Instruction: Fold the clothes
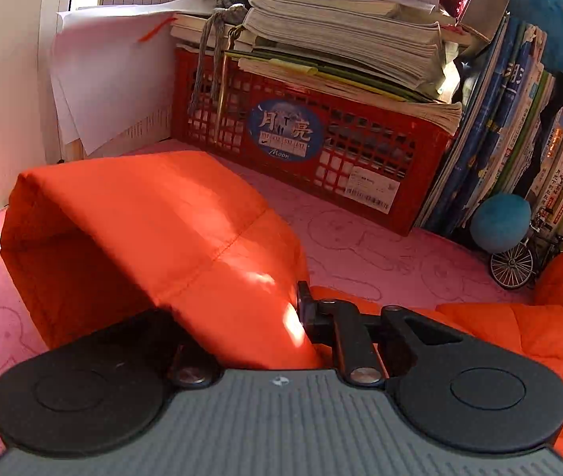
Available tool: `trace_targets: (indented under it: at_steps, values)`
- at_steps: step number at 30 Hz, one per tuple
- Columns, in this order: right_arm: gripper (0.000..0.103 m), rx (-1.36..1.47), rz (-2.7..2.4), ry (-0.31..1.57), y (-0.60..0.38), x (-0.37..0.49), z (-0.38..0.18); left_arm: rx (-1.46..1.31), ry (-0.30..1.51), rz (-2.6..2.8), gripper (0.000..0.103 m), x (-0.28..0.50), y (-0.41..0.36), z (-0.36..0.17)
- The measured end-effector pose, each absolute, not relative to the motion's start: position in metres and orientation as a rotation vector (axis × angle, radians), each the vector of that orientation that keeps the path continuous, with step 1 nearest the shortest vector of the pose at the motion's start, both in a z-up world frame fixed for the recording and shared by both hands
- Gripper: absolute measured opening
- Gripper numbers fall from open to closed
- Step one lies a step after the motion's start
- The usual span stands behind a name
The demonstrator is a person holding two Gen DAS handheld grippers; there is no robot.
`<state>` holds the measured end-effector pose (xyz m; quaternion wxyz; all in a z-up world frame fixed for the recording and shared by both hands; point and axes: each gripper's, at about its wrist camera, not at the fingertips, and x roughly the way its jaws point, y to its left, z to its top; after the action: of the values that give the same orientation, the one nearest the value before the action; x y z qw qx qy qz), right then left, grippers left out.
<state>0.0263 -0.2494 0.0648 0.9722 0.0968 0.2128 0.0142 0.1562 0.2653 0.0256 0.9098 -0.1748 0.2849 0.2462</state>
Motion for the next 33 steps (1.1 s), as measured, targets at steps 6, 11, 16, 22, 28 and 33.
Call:
trace_targets:
  at_steps: [6, 11, 16, 22, 28, 33]
  values:
    - [0.103, 0.345, -0.176, 0.518, -0.335, 0.095, 0.041, -0.349, 0.613, 0.52, 0.021, 0.153, 0.265, 0.014]
    - [0.093, 0.497, -0.194, 0.555, -0.367, 0.142, 0.021, -0.367, 0.586, 0.534, 0.017, 0.156, 0.269, 0.022]
    - [0.009, 0.335, -0.268, 0.47, -0.365, 0.158, 0.076, -0.369, 0.483, 0.514, 0.015, 0.16, 0.273, 0.063]
    - [0.01, -0.157, -0.43, 0.052, -0.335, 0.097, 0.145, -0.274, 0.39, 0.499, 0.018, 0.16, 0.272, 0.086]
    - [0.041, -0.063, -0.418, 0.555, -0.373, 0.138, 0.071, -0.308, 0.663, 0.525, 0.021, 0.162, 0.283, 0.032]
    - [0.069, 0.08, -0.262, 0.622, -0.364, 0.113, 0.045, -0.26, 0.702, 0.439, 0.031, 0.131, 0.279, 0.031]
